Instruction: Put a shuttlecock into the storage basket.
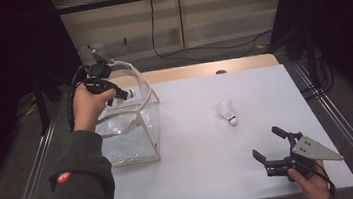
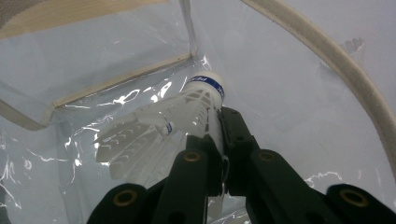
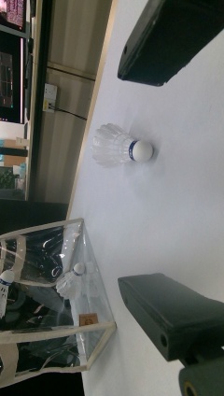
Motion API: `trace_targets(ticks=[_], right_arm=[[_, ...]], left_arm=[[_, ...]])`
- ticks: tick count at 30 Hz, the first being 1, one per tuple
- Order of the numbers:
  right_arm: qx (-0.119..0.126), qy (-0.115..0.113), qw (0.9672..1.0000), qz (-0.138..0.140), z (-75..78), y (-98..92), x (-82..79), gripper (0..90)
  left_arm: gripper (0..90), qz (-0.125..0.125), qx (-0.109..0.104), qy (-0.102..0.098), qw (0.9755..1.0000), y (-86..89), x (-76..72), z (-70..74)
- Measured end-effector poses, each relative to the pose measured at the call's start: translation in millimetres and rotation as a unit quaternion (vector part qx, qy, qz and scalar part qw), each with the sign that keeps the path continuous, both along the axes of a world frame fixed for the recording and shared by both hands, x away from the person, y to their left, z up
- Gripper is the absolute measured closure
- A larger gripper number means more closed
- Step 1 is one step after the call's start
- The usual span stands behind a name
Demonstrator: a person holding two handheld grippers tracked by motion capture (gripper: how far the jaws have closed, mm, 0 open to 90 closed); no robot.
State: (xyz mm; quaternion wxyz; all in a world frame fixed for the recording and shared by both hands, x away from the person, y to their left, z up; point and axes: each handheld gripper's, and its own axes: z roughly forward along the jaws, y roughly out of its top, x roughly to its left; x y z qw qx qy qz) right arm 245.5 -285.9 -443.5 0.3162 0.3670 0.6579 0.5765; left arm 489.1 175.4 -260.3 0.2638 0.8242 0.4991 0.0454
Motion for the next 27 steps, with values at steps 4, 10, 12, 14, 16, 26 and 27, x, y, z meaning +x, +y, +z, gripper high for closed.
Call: trace_targets(ticks=[4, 10, 12, 14, 16, 26, 27], right_arm=[[-0.001, 0.000, 1.0000, -0.001, 0.1, 0.0, -0.1, 2.4], [-0.001, 0.000, 1.0000, 0.000, 0.0, -0.1, 0.1, 2.4], [-0.002, 0.000, 1.0000, 0.000, 0.0, -0.1, 0.0, 2.4], [-0.001, 0.001, 1.0000, 0.000, 0.0, 0.1, 0.0, 2.4], [-0.002, 0.000, 1.0000, 0.001, 0.0, 0.1, -0.1, 2.4], [-0.002, 0.001, 1.0000, 0.001, -0.1, 0.2, -0.1, 2.4], [-0.002, 0.000, 1.0000, 0.001, -0.1, 0.2, 0.0, 2.4]], left_arm=[[88.4, 0.000, 0.000, 0.003, 1.0000, 0.2, 0.3, -2.0], [88.3, 0.001, 0.001, 0.005, 1.0000, 0.4, 0.6, -4.0], [88.3, 0.000, -0.001, 0.005, 1.0000, 0.1, 0.6, -5.2], [88.2, 0.002, -0.002, 0.008, 1.0000, -0.5, 0.6, -6.5], [88.0, 0.001, -0.002, 0.008, 1.0000, -0.4, 0.9, -7.9], [83.2, 0.001, -0.002, 0.014, 0.9999, 0.0, 1.2, -11.8], [83.1, 0.004, -0.004, 0.014, 0.9999, 0.1, 1.0, -11.7]])
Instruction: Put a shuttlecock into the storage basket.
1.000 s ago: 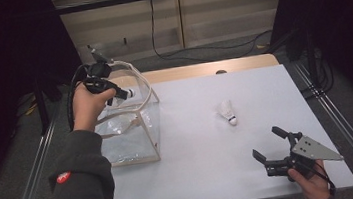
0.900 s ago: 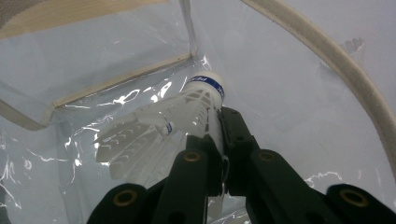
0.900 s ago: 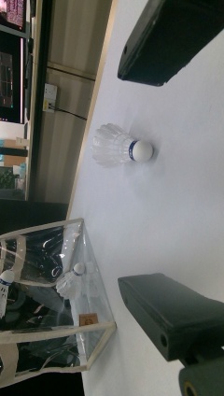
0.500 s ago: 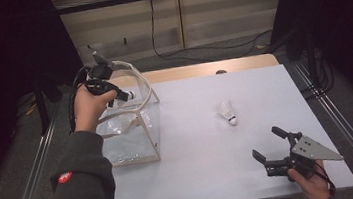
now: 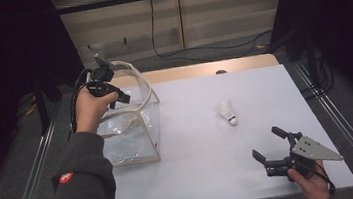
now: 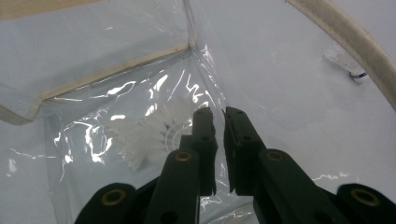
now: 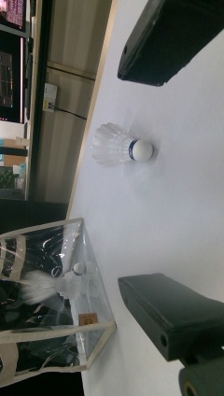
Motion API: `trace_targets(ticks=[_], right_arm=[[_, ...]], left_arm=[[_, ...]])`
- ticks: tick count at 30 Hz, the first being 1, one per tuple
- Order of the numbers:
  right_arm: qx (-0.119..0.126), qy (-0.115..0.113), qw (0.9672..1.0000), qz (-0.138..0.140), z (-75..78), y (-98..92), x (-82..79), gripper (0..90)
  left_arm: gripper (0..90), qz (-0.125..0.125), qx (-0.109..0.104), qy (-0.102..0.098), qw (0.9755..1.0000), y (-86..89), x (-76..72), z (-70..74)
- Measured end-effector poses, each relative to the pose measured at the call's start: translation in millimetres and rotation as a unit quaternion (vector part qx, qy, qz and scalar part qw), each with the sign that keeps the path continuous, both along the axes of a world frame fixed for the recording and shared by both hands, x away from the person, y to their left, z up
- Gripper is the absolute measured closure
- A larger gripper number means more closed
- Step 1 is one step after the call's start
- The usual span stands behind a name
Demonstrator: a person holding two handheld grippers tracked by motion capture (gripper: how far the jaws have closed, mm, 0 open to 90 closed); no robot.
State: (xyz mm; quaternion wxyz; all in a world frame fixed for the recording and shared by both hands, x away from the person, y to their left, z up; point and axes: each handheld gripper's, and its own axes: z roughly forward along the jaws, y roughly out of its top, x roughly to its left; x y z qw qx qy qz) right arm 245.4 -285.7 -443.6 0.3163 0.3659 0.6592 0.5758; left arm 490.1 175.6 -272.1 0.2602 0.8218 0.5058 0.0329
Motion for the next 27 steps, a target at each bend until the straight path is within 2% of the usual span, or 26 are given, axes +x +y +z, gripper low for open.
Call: trace_targets(ticks=[11, 20, 27], right_arm=[[0.000, 0.000, 1.0000, -0.001, 0.1, -0.1, 0.0, 2.4], [-0.001, -0.001, 1.0000, -0.001, 0.2, 0.2, 0.1, 2.4], [0.001, -0.001, 1.0000, -0.002, 0.6, 0.1, -0.2, 2.4]], left_arm=[[70.9, -0.004, -0.002, -0.009, 0.9999, 2.7, -4.5, 5.8], [62.9, -0.014, -0.010, -0.018, 0.9997, -0.3, -10.7, 18.5], [52.2, -0.021, -0.017, -0.028, 0.9993, -4.1, -14.9, 25.5]])
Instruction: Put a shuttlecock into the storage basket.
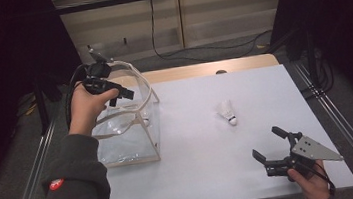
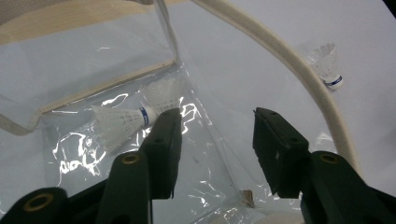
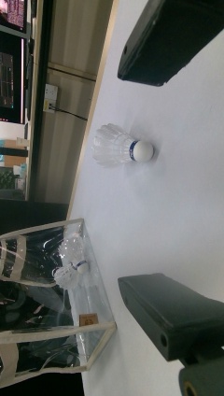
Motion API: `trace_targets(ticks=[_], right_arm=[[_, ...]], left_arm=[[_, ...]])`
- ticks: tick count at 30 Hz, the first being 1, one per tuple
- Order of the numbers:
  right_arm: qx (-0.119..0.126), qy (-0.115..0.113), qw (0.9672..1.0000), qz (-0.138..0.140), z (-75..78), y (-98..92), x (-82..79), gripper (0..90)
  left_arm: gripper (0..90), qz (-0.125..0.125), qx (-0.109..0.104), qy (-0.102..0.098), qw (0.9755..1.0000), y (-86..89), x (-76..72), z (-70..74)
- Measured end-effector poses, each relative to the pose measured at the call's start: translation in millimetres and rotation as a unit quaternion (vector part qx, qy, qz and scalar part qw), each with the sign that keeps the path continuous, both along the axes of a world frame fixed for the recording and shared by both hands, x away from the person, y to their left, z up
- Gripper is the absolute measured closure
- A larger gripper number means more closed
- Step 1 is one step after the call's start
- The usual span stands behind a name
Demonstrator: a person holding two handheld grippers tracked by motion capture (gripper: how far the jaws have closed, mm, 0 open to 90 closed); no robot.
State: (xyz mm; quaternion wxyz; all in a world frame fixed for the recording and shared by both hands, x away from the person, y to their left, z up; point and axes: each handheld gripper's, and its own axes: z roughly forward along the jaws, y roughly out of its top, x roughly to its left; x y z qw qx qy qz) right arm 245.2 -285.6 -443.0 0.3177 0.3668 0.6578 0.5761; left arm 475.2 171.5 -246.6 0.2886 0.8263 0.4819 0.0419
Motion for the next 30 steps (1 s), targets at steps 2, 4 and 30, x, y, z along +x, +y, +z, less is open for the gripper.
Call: trace_targets(ticks=[2, 4, 30], right_arm=[[-0.001, -0.001, 1.0000, 0.000, 0.0, -0.1, 0.1, 2.4], [0.000, 0.000, 1.0000, 0.000, 0.1, 0.0, -0.1, 2.4], [0.000, -0.001, 1.0000, 0.002, 0.1, 0.1, -0.1, 2.4]], left_arm=[[49.7, -0.002, -0.001, -0.003, 1.0000, -1.6, -1.2, 1.8], [48.5, -0.005, -0.003, -0.005, 1.0000, -2.8, -2.0, 3.5], [29.6, -0.018, -0.032, -0.014, 0.9992, -19.8, -13.2, 27.8]])
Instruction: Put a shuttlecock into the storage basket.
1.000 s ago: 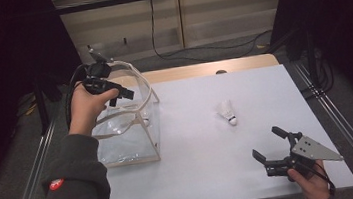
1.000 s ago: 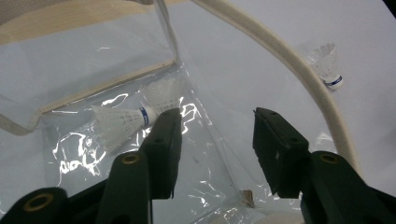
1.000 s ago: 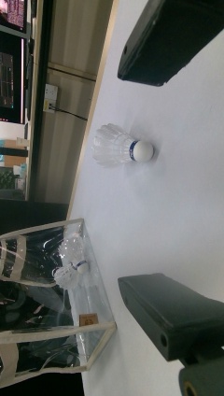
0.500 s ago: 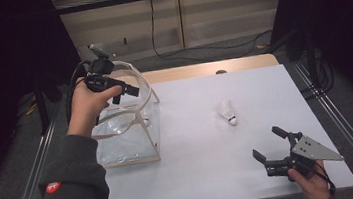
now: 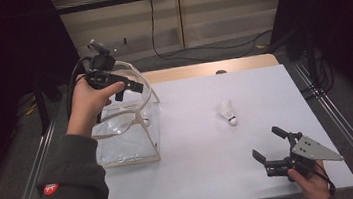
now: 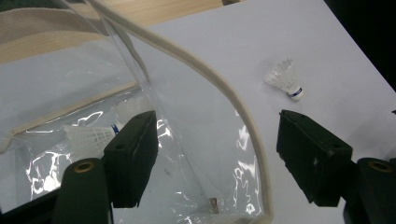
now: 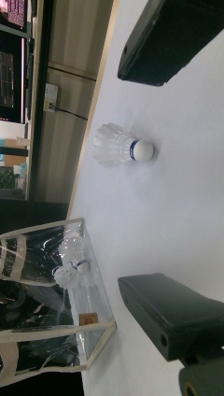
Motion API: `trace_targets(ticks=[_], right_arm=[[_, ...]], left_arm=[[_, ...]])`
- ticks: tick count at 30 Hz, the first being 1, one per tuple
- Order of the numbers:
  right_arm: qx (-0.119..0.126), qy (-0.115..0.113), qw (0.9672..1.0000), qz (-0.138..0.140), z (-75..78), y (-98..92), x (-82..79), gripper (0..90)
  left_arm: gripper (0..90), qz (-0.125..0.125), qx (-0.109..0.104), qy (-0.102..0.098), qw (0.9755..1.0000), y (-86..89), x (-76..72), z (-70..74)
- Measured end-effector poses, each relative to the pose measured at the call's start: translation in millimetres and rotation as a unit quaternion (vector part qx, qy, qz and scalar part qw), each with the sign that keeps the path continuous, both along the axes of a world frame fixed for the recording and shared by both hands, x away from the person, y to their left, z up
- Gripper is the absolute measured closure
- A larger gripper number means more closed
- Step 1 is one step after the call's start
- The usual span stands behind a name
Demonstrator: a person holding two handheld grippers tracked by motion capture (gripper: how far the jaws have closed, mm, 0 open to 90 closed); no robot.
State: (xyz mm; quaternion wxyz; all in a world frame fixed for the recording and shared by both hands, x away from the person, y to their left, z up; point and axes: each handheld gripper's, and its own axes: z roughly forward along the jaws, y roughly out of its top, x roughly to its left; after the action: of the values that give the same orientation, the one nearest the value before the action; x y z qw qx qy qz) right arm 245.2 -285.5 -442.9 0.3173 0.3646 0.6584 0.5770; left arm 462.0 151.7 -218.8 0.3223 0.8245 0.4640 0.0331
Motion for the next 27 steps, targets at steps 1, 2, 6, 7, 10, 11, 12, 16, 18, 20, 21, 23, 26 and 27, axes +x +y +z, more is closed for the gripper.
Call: trace_targets(ticks=[1, 2, 6, 7, 10, 11, 12, 16, 18, 20, 21, 23, 26, 27], right_arm=[[0.000, 0.000, 1.0000, 0.000, 0.1, -0.1, 0.0, 2.4], [0.000, 0.000, 1.0000, -0.001, 0.1, -0.1, -0.1, 2.5], [-0.001, -0.001, 1.0000, 0.000, 0.1, 0.0, 0.1, 2.4], [0.000, 0.000, 1.0000, 0.000, 0.1, 0.0, 0.1, 2.4], [0.000, -0.001, 1.0000, 0.000, 0.2, -0.1, 0.0, 2.4], [-0.001, 0.000, 1.0000, 0.000, 0.2, -0.1, 0.0, 2.4], [0.000, 0.000, 1.0000, 0.000, 0.1, -0.1, 0.0, 2.5], [0.000, 0.000, 1.0000, 0.000, 0.3, -0.1, -0.1, 2.4], [0.000, 0.000, 1.0000, 0.000, 0.2, -0.1, -0.1, 2.4], [-0.001, -0.001, 1.0000, 0.001, 0.2, 0.1, -0.1, 2.4], [-0.001, 0.000, 1.0000, 0.001, 0.2, 0.2, -0.2, 2.4], [-0.002, -0.001, 1.0000, 0.000, 0.2, 0.3, -0.2, 2.4], [-0.002, -0.001, 1.0000, 0.000, 0.1, 0.3, -0.1, 2.4], [-0.002, -0.001, 1.0000, 0.000, 0.1, 0.4, -0.1, 2.4]], left_arm=[[29.0, 0.000, -0.001, -0.002, 1.0000, -1.5, -0.6, 0.8], [27.8, -0.001, -0.002, -0.002, 1.0000, -3.1, -1.4, 1.9], [24.2, -0.010, -0.002, -0.010, 0.9999, -10.6, -3.9, 4.3], [23.2, -0.012, -0.003, -0.010, 0.9999, -11.8, -4.3, 4.7], [21.6, -0.018, -0.005, -0.012, 0.9997, -17.2, -6.4, 5.3], [21.7, -0.022, -0.005, -0.013, 0.9997, -18.9, -7.0, 5.5], [21.7, -0.024, -0.005, -0.014, 0.9996, -20.5, -7.7, 5.6], [20.8, -0.034, -0.012, -0.014, 0.9993, -27.2, -10.7, 6.7], [20.6, -0.039, -0.013, -0.014, 0.9991, -29.6, -11.6, 7.0], [20.5, -0.041, -0.017, -0.014, 0.9989, -32.8, -13.0, 7.1], [20.5, -0.043, -0.017, -0.014, 0.9988, -34.4, -13.7, 7.1], [20.4, -0.047, -0.018, -0.014, 0.9987, -37.3, -14.8, 6.9], [20.4, -0.058, -0.016, -0.015, 0.9981, -41.7, -16.0, 6.1], [20.3, -0.057, -0.018, -0.014, 0.9981, -43.7, -16.8, 5.7]])
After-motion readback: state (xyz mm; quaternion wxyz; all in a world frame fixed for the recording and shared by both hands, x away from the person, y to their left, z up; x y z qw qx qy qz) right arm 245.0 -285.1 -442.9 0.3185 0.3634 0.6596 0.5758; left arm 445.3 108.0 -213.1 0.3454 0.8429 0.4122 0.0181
